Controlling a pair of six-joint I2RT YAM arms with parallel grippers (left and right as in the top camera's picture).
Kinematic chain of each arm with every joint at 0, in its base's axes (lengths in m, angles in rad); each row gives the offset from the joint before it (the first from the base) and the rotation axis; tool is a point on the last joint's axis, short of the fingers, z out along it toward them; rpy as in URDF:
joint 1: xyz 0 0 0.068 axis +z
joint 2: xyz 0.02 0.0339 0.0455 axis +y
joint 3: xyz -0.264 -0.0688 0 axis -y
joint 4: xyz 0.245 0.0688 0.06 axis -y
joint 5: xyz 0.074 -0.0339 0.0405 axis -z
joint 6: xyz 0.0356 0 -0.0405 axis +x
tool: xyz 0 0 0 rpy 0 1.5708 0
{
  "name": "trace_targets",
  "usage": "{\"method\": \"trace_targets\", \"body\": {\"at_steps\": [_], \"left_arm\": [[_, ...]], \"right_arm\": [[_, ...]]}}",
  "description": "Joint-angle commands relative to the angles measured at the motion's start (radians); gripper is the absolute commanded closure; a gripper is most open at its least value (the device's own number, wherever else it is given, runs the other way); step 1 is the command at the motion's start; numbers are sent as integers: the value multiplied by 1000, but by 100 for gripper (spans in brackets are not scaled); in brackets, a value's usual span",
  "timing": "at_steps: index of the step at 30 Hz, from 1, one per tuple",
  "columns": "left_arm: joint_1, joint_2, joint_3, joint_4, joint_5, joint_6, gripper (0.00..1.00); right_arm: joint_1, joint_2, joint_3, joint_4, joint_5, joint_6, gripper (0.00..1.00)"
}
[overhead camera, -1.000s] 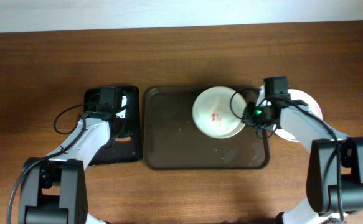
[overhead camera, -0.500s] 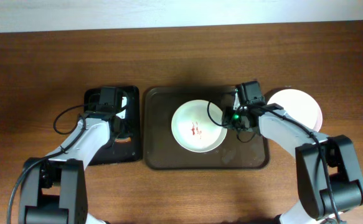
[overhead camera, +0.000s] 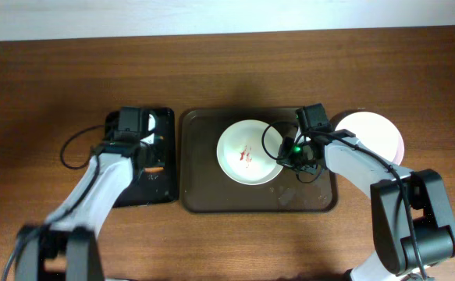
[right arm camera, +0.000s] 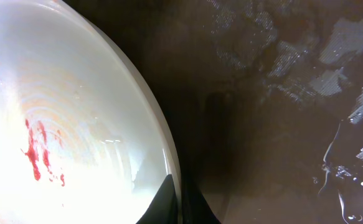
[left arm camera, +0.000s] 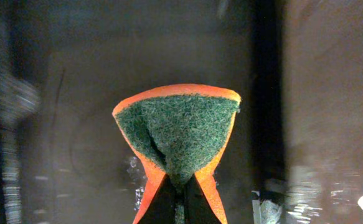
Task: Clean dirty plates on tray and stack at the side
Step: 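Scrub the cream plate with the sponge in the left gripper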
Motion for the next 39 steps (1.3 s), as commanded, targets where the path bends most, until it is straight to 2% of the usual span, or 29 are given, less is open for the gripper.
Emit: {"method": "trace_targets", "body": {"at_steps": [1,12,23,27,30,33,35,37,39], "left_arm": [[2,-163,24,5,13,42,100],[2,-409,24,75,11,50,100],[2,-420,23,75,7,50,100],[2,-314,22,17,7,50,100],[2,-123,22,-48,8,43,100],[2,31,22,-107,13,-37,100],[2,22,50,-155,81,-43,100],[-19,21,158,-293,143,-43,100],[-108,21,241,-284,147,-42,100]], "right_arm": [[0,14,-17,-24,11,-10,96],[0,14,-17,-30,11,-14,96],[0,14,-17,-30,11,-14,96],[0,14,-17,-30,11,-14,96],[0,14,-17,-30,11,-14,96],[0,14,-17,-30,11,-14,96],[0,14,-17,-34,10,-14,96],[6,14,-17,-58,-1,-61,96],[45,14,-17,-68,-1,-74,96]]}}
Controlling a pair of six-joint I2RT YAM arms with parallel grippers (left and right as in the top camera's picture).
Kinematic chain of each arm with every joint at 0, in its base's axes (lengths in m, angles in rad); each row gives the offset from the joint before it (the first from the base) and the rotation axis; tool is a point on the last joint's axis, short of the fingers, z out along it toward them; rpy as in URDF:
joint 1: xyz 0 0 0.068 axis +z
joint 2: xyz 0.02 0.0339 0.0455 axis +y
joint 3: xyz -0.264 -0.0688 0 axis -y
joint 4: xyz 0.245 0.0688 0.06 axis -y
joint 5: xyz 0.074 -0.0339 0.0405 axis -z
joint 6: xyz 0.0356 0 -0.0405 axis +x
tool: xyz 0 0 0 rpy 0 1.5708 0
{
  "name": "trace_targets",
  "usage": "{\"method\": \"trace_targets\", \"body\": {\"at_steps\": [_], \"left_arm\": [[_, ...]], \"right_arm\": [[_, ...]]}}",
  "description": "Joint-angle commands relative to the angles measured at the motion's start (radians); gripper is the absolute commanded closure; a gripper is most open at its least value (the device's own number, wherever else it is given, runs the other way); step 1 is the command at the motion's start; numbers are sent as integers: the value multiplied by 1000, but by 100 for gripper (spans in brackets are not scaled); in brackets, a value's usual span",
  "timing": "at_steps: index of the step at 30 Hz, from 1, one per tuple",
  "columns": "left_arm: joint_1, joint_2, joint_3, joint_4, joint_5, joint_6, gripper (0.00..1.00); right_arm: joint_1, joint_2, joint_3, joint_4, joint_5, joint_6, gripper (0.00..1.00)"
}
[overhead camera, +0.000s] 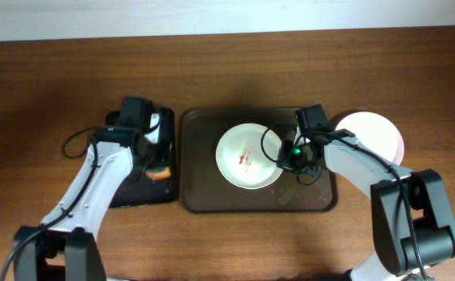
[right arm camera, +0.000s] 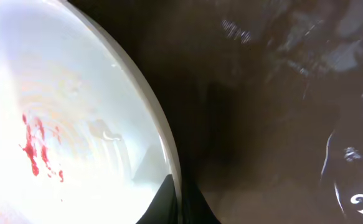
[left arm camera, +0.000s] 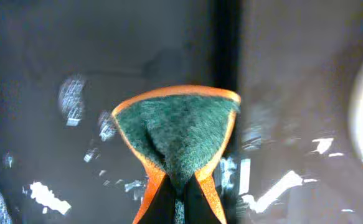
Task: Clean dirty plates on tray and stack at the side
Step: 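Scrub the cream plate with the sponge in the left gripper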
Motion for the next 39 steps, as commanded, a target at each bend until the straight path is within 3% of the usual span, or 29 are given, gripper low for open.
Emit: {"method": "trace_targets", "body": {"at_steps": [1,6,8,13,18,24,26,30,32,35,37,39], "left_arm": [[-129,-6,89,77,43,-14,100],[-285,91,88,118,105,-193,100],[-316,140,88,169,207,-200,100],[-371,221,87,181,217,-384,100],[-422,297,85,164,212,-391,100],[-401,300,85,94,-118,-504,100],[-346,300,85,111,-124,-503,100],[-371,300,85,89,330,-360,100],[-431,300,84,68,390,-360,100],[-454,300,48,81,377,-401,100],[-442,300,43,109,155,-447,100],[-407,300,43,180,87,-447,100]], "right_arm": [[63,15,-21,-22,14,-37,96],[138,15,11,-17,-14,-56,96],[174,15,14,-9,-10,-51,96],[183,15,14,-2,-2,-51,96],[183,15,14,-2,-2,-52,96],[183,15,14,-3,-3,-52,96],[183,15,14,-3,-3,-52,96],[183,15,14,-3,-2,-52,96],[183,15,14,-3,-2,-52,96],[183,15,14,-3,-2,-52,96],[183,15,14,-3,-2,-52,96],[183,15,14,-3,-3,-52,96]]}}
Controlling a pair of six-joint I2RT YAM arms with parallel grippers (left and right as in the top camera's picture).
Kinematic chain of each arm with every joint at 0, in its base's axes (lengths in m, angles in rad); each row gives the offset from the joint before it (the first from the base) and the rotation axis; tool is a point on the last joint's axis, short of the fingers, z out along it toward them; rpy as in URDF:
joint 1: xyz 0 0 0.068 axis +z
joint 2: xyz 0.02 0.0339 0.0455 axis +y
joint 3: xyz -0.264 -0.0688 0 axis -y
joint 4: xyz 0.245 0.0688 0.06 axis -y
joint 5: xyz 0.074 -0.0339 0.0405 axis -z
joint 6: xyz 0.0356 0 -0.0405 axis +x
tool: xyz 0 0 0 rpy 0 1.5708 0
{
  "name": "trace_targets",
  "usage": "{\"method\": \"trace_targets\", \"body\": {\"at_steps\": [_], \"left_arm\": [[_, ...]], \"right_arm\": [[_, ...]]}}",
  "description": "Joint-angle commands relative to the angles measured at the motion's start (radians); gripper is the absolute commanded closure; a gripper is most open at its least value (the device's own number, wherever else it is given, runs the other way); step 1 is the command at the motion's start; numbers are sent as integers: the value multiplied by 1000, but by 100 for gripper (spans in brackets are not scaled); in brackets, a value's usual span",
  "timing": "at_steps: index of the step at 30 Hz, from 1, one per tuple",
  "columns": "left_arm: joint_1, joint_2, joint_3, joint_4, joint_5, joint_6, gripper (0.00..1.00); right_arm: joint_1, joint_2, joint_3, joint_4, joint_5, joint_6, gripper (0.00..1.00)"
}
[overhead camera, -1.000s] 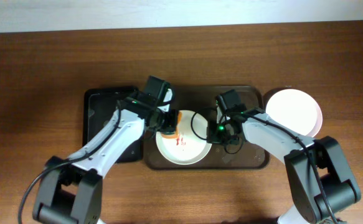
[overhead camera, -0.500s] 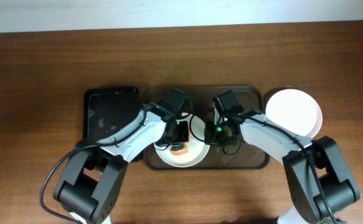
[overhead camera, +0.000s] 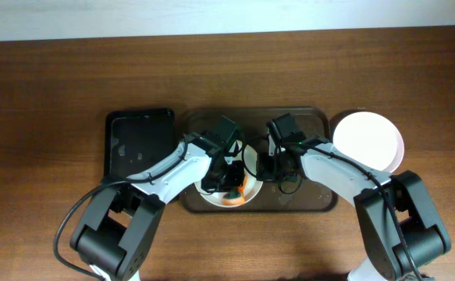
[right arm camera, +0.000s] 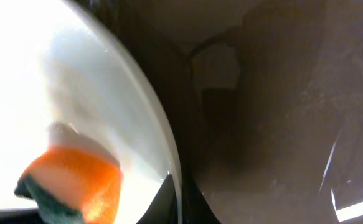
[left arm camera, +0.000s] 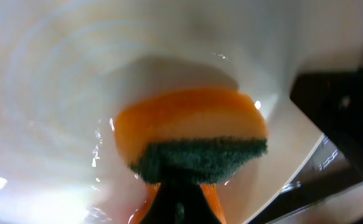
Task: Clean dirty plates on tray and stack at the side
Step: 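Scrub the cream plate with the sponge in the left gripper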
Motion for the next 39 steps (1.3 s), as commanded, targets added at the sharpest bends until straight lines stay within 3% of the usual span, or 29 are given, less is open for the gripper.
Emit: {"method": "trace_targets", "body": {"at_steps": [1,6,8,10,12,15,16,19,21,23,24,27,29,30,32,36,39], "left_arm": [[56,14,-16,64,-217,-27,100],[145,14,-13,78,-362,-26,100],[145,14,-13,-22,-343,-27,100],[145,14,-13,-135,-183,-14,100],[129,14,-13,-107,23,145,100],[89,14,-13,-42,17,368,100],[85,14,-13,-2,-7,443,100],[88,14,-13,110,-229,432,100],[88,14,-13,132,-419,302,100],[90,14,-13,105,-452,207,100],[90,14,-13,75,-428,155,100],[89,14,-13,-32,8,175,100],[87,14,-13,-43,306,364,100],[87,14,-13,-46,344,419,100],[106,14,-8,-48,322,468,100],[261,-55,58,-49,79,463,100],[327,-158,74,-58,63,464,100]], "right_arm": [[5,13,6,-7,9,-11,96],[5,13,6,-8,9,-12,96],[5,13,6,-10,10,-12,96],[5,13,6,-10,9,-12,96],[5,13,6,-10,9,-11,96],[5,13,6,-10,9,-11,96],[5,13,6,-10,9,-11,96],[5,13,6,-11,9,-12,96],[5,13,6,-11,9,-11,96],[5,13,6,-11,9,-12,96],[5,13,6,-11,9,-12,96],[5,13,6,-10,9,-11,96],[5,13,6,-10,9,-12,96],[5,13,6,-10,9,-12,96],[5,13,6,-11,9,-12,96],[5,13,6,-10,10,-11,96],[5,13,10,-5,29,-12,96]]}}
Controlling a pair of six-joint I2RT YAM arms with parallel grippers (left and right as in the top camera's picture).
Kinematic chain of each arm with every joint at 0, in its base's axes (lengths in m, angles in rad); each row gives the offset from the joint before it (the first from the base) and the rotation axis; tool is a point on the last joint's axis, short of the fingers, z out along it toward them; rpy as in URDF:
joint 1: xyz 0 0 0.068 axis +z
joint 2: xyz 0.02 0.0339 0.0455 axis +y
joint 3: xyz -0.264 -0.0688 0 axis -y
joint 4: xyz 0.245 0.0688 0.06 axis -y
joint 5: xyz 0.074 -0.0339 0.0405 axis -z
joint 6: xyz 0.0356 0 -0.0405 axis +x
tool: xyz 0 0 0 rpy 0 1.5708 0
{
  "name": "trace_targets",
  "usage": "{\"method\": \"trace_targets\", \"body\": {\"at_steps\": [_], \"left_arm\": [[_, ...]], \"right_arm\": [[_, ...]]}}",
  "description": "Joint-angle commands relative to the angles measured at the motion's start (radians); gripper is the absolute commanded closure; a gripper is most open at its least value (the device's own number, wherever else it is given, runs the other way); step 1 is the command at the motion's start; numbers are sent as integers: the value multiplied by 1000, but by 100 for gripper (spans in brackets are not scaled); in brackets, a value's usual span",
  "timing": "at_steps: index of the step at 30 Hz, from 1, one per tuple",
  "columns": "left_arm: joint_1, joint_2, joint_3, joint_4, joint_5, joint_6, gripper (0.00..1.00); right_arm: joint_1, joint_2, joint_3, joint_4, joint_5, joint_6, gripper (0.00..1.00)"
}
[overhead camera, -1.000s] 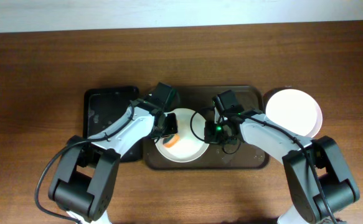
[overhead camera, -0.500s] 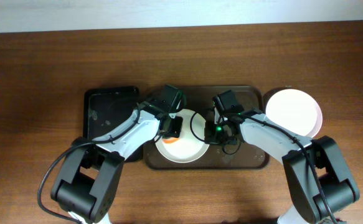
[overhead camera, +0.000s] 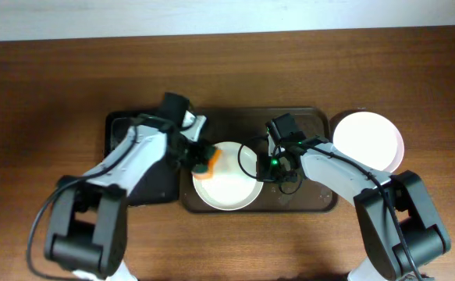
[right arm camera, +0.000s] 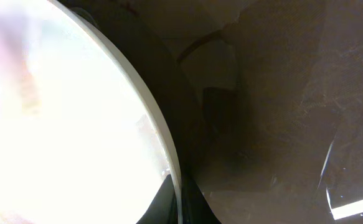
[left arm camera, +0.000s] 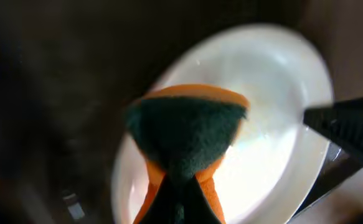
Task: Clean dirty plates on tray and stack at the side
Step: 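Scrub the cream plate with the sponge in the left gripper, then carry the cream plate with the right gripper onto the plate stack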
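Observation:
A white plate point(overhead camera: 229, 186) lies at the front of the dark brown tray point(overhead camera: 317, 125), and its face looks white with no red marks showing. My left gripper point(overhead camera: 201, 161) is shut on an orange sponge with a green scouring side point(left arm camera: 184, 134), held over the plate's left rim. The plate point(left arm camera: 274, 124) fills the left wrist view behind the sponge. My right gripper point(overhead camera: 269, 164) is shut on the plate's right rim point(right arm camera: 169, 155). A clean white plate point(overhead camera: 369, 139) sits on the table right of the tray.
A small black tray point(overhead camera: 133, 187) lies left of the brown tray, partly under my left arm. Wet patches glint on the brown tray's floor point(right arm camera: 274, 124). Bare wooden table point(overhead camera: 55, 78) surrounds everything.
My left gripper with the sponge has gone from the plate's lower middle to its left rim and lifted off the surface. The right gripper keeps its hold on the rim.
The left gripper held the sponge over the black tray while the right gripper pinched the rim of a plate with red smears. Then the sponge was still by the black tray. Later it pressed on the plate, drawn forward on the tray. Now no red shows.

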Motion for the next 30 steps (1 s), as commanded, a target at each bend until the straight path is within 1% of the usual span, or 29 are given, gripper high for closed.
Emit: {"method": "trace_targets", "body": {"at_steps": [1,2,3,4,6,9,10,11,13,17,19,21,22,23,25,26,29,30], "left_arm": [[43,-124,33,-23,-44,24,100],[61,-150,33,-47,-103,23,100],[98,-194,33,-98,-221,23,100],[125,-214,32,-124,-276,23,100],[180,-219,32,-157,-348,23,100],[196,-217,32,-155,-449,22,100],[196,-215,32,-155,-458,23,100],[196,-215,31,-154,-458,22,100],[196,-215,31,-152,-491,-19,100],[196,-213,11,-139,-495,-30,100],[196,-211,-21,-109,-494,-30,100],[196,-209,-60,-66,-494,-30,99],[196,-209,-85,-27,-494,-30,96],[196,-209,-121,24,-494,-30,96],[196,-209,-187,103,-494,-30,97],[196,-209,-217,141,-494,-29,100],[196,-209,-283,224,-494,-20,100],[196,-209,-291,246,-494,11,100]], "right_arm": [[5,11,16,3,35,-3,96],[5,11,34,1,39,-29,96],[5,9,63,-13,64,-53,96],[5,5,93,-46,121,-61,96],[5,-13,167,-124,193,-131,96],[5,-58,252,-222,356,-183,96],[5,-74,267,-240,415,-195,96],[5,-101,283,-274,517,-220,96],[6,-142,285,-291,620,-243,96],[28,-219,285,-304,809,-243,96],[82,-238,285,-301,941,-243,96],[151,-238,285,-301,1118,-243,96],[200,-238,285,-293,1228,-243,96],[245,-238,285,-282,1327,-243,96],[283,-238,285,-272,1407,-243,96],[289,-238,285,-262,1427,-243,96],[289,-238,285,-259,1426,-242,96],[289,-238,285,-257,1422,-242,96]]}}
